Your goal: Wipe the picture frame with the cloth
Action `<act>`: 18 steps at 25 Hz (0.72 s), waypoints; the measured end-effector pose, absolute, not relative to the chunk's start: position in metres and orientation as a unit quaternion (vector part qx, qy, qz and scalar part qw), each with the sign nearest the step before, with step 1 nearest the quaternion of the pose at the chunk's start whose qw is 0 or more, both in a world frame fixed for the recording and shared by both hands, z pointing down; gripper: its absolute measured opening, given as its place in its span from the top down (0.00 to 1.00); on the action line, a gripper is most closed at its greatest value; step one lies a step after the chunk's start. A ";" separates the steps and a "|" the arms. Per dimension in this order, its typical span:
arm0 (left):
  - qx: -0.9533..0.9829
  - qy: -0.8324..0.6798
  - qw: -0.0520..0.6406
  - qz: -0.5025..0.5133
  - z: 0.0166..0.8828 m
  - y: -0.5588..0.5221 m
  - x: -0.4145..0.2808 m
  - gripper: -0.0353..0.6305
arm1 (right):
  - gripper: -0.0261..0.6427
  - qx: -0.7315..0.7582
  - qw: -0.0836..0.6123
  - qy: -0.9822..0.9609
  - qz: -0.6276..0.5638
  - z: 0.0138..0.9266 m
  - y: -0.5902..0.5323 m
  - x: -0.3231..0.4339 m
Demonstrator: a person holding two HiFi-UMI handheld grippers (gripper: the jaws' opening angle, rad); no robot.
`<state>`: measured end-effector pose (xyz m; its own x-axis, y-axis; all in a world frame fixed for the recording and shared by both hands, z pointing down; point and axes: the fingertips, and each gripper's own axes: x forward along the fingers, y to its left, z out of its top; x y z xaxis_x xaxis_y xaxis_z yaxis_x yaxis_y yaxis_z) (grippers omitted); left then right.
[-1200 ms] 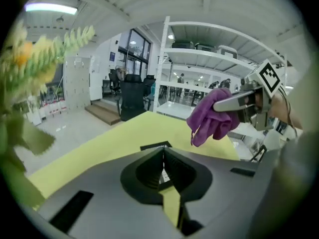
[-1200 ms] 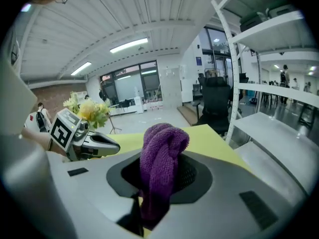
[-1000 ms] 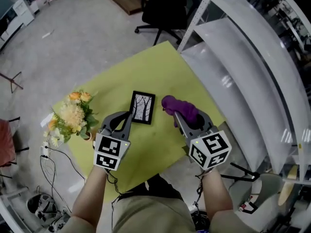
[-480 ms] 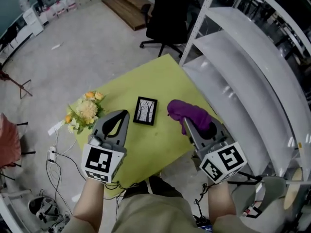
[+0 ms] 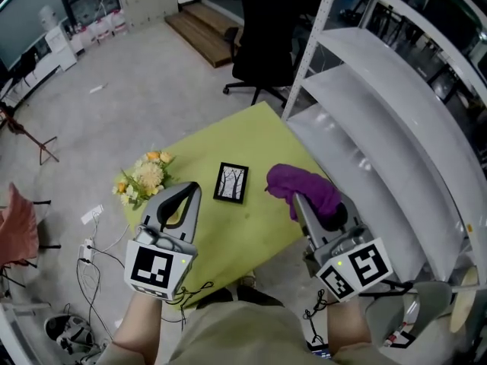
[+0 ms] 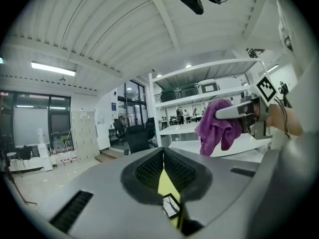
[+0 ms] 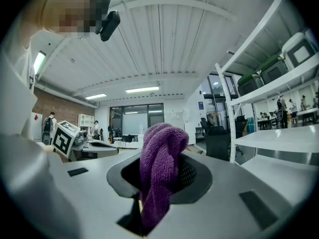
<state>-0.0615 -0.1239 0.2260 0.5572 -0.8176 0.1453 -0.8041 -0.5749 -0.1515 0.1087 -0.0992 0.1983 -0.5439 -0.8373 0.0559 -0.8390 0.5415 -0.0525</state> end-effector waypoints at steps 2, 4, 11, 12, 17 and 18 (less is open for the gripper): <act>-0.882 0.460 0.037 -0.096 0.219 -0.115 -0.062 0.93 | 0.81 0.475 0.012 -0.879 0.029 0.193 -0.091 0.108; -0.881 0.462 0.040 -0.092 0.214 -0.105 -0.063 0.93 | 0.81 0.471 0.015 -0.882 0.023 0.191 -0.084 0.106; -0.874 0.473 0.044 -0.104 0.218 -0.083 -0.075 0.93 | 0.81 0.454 0.039 -0.890 0.019 0.197 -0.072 0.091; -0.873 0.475 0.040 -0.105 0.221 -0.080 -0.077 0.93 | 0.81 0.452 0.043 -0.891 0.017 0.197 -0.070 0.089; -0.869 0.480 0.027 -0.114 0.235 -0.070 -0.086 0.93 | 0.81 0.440 0.073 -0.895 0.016 0.213 -0.066 0.078; -0.868 0.481 0.025 -0.118 0.238 -0.068 -0.089 0.93 | 0.81 0.437 0.079 -0.896 0.018 0.217 -0.065 0.076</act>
